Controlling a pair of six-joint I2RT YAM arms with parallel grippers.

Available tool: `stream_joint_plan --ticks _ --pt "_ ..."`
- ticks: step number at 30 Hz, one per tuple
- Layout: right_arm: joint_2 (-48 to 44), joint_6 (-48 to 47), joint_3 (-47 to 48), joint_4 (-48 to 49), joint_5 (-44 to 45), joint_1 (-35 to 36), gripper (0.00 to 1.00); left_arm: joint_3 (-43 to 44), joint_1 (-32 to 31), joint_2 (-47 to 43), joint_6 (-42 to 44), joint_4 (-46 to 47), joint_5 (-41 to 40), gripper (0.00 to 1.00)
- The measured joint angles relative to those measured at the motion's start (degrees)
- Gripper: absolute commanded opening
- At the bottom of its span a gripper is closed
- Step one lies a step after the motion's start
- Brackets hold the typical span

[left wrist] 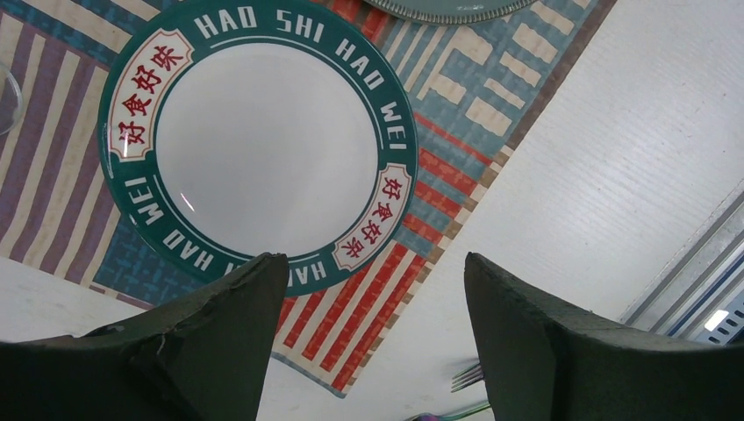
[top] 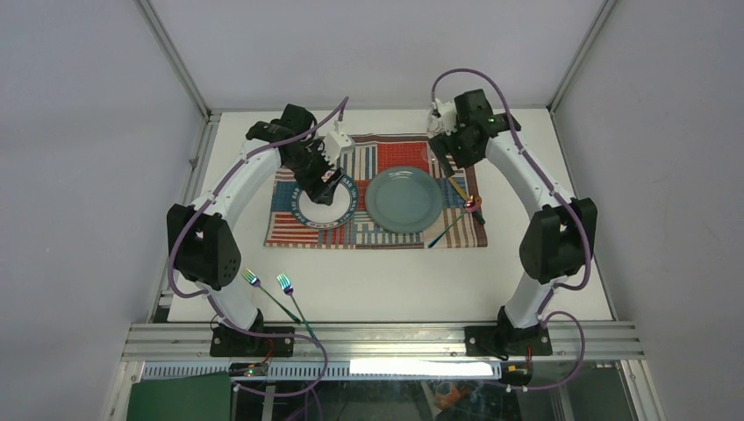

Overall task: Set the dinner table for one person
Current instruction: Pick up the spoon from the center of the board.

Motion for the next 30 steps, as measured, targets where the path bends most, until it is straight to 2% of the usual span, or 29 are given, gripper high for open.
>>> stream_joint_plan --ticks 4,7,8,10,19,24,30 --pt "1.22 9.88 1.66 -4.79 -6.56 -5.79 0.90 1.68 0.00 0.52 -0.26 -1.03 -0.28 0.75" --pt "2.82 16.35 5.31 -7.13 -12.70 -11.02 0.85 2.43 0.00 1.14 -0.72 -1.11 -0.85 0.75" --pt "2.99 17.99 5.73 -7.19 -14.16 -12.20 0.87 2.56 0.00 1.44 -0.96 -1.16 -1.07 0.75" --pt "3.21 22.56 5.90 -7.72 -18.34 -14.67 0.98 2.56 0.00 2.19 -1.66 -1.22 -1.51 0.75" --pt "10.86 42.58 3.13 -7.61 -33.29 -17.92 1.00 2.56 0.37 3.67 -3.76 -1.92 -5.27 0.74" --pt "13.49 51.78 1.22 -5.92 -32.13 -16.24 1.00 2.56 0.37 4.55 -5.09 -2.43 -7.56 0.73" --pt "10.64 57.48 -6.58 -4.66 -22.34 -12.31 1.00 2.60 0.37 6.10 -6.32 -2.84 -9.14 0.73"
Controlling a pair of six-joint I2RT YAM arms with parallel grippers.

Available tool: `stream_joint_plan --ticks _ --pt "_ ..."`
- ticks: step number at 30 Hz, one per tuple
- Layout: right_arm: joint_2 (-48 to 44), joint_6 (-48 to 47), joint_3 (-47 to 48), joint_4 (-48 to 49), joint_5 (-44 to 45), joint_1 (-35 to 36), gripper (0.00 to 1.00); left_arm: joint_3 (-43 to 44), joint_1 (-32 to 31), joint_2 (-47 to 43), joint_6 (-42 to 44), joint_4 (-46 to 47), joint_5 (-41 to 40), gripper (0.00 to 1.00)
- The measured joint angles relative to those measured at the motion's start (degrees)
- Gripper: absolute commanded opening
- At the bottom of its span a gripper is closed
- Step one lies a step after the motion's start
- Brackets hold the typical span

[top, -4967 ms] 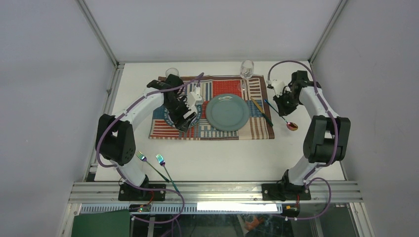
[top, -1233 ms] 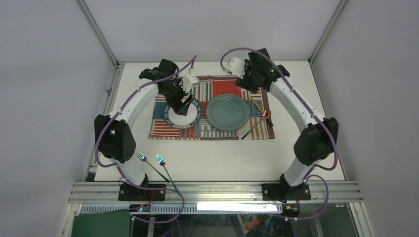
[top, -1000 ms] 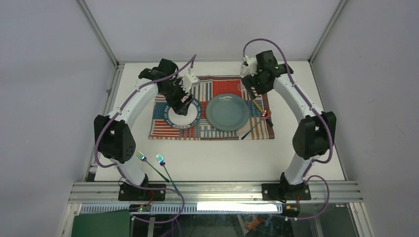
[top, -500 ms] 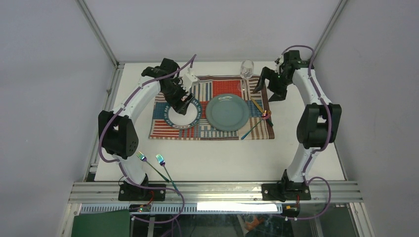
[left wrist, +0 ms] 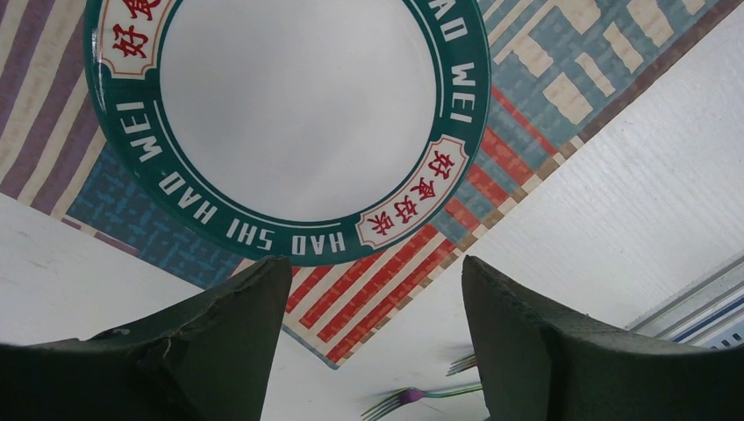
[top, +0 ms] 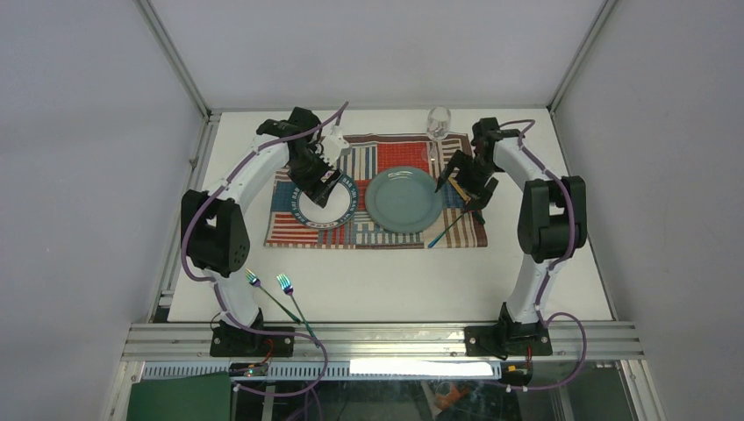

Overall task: Set the dinner table for one person
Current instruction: Pick up the spoon from the center of the board, then adjust the spoon at the center of the board.

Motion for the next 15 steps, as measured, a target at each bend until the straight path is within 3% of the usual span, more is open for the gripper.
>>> stream_joint_plan --ticks 13,15 --pt "-8.85 5.77 -14.84 4.24 13.46 2.01 0.99 1.07 0.00 1.07 0.17 -0.24 -0.35 0.73" --pt "-8.74 6.56 -15.72 4.57 14.40 2.51 0.95 1.25 0.00 1.07 0.20 -0.37 -0.33 0.73"
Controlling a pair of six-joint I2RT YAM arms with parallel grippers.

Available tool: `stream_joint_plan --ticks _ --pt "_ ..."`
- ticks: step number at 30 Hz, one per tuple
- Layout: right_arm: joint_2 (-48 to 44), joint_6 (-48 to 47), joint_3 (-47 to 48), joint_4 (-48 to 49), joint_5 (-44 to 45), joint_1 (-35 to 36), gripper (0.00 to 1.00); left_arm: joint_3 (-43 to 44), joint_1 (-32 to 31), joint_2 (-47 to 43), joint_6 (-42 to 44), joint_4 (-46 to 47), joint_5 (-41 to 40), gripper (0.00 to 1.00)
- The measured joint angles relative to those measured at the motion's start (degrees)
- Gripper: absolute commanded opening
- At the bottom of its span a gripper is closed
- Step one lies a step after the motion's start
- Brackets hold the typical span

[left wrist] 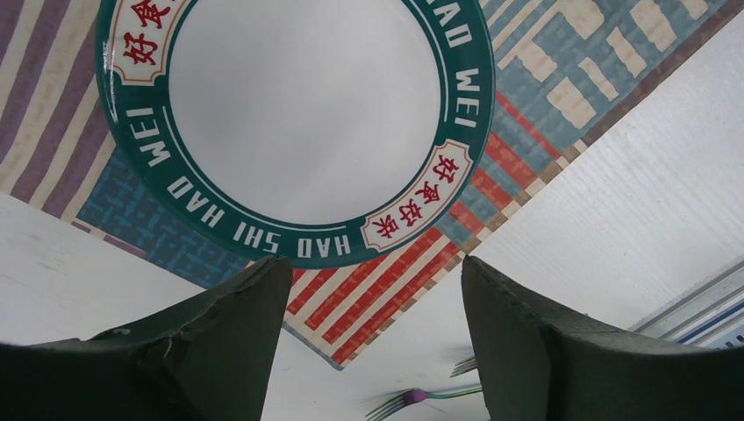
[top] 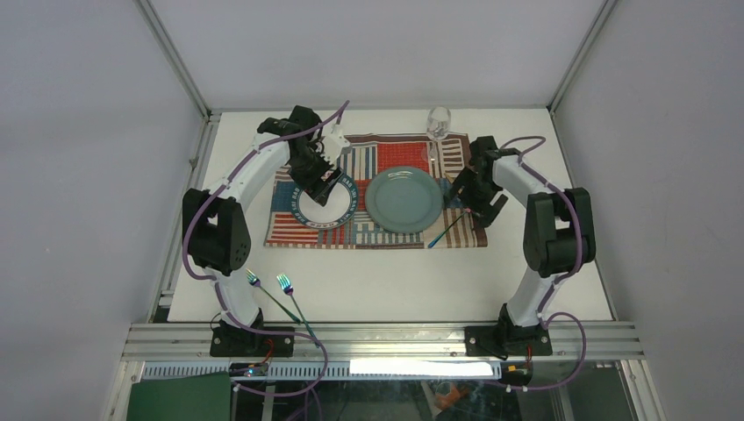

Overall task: Set the dinner table for one person
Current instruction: Adjust the spoon at the center of the board.

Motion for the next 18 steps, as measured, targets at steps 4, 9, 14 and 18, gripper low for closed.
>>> stream_joint_plan --ticks 4,9,14,18 --pt "0.28 1.40 -0.09 2.27 1.07 0.46 0.74 0.02 0.00 -0.02 -0.02 -0.13 -0.02 0.73" --pt "0.31 3.08 -0.09 4.48 1.36 0.46 0.68 0.02 0.00 -0.02 -0.04 -0.33 0.02 0.73" --pt "0.85 3.67 -0.09 5.88 1.53 0.46 0.59 0.02 0.00 -0.02 -0.07 -0.35 0.44 0.74" --pt "0.94 3.91 -0.42 6.97 1.68 0.46 0.58 -0.48 0.00 -0.13 -0.07 -0.28 0.48 0.74"
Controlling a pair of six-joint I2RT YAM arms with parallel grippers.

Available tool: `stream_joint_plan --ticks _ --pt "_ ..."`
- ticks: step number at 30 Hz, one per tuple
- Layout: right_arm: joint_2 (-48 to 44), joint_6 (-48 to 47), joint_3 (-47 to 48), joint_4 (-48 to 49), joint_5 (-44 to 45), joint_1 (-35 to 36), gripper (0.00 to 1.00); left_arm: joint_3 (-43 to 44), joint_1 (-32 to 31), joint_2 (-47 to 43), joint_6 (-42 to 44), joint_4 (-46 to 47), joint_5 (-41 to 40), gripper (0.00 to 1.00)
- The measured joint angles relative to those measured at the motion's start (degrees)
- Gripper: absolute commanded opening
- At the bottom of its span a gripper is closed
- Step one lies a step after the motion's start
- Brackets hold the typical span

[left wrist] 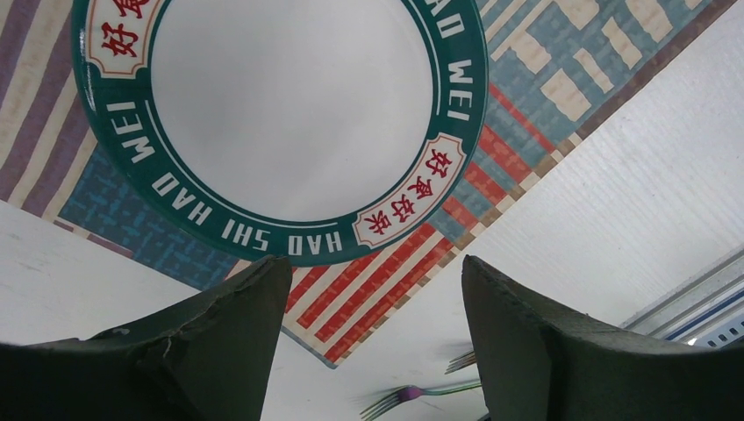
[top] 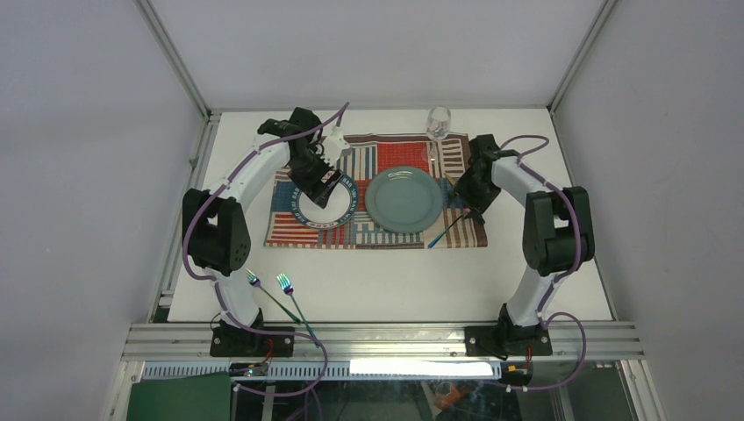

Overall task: Set the dinner table for one person
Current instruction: Adjust the spoon at the center of the board.

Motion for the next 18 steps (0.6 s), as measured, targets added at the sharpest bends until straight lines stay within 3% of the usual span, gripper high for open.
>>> stream_joint_plan --ticks 5,10,12,14,18 --pt "-0.02 0.79 -2.73 1.66 0.04 0.00 0.57 -1.05 0.00 -0.07 0.00 0.00 0.02 0.74" --pt "-0.02 1.38 -4.33 2.10 0.13 0.00 0.44 -1.29 0.00 -0.13 0.02 -0.02 0.09 0.74" --pt "-0.13 1.42 -4.63 2.29 0.46 0.00 0.31 -1.29 0.00 -0.24 0.02 -0.02 0.22 0.74" --pt "-0.13 1.44 -4.74 2.32 0.57 0.00 0.04 -1.29 0.00 -0.31 0.02 0.00 0.37 0.74" --pt "-0.13 2.05 -4.79 3.19 0.52 0.00 0.00 -1.33 0.00 -0.35 0.02 0.00 0.44 0.74"
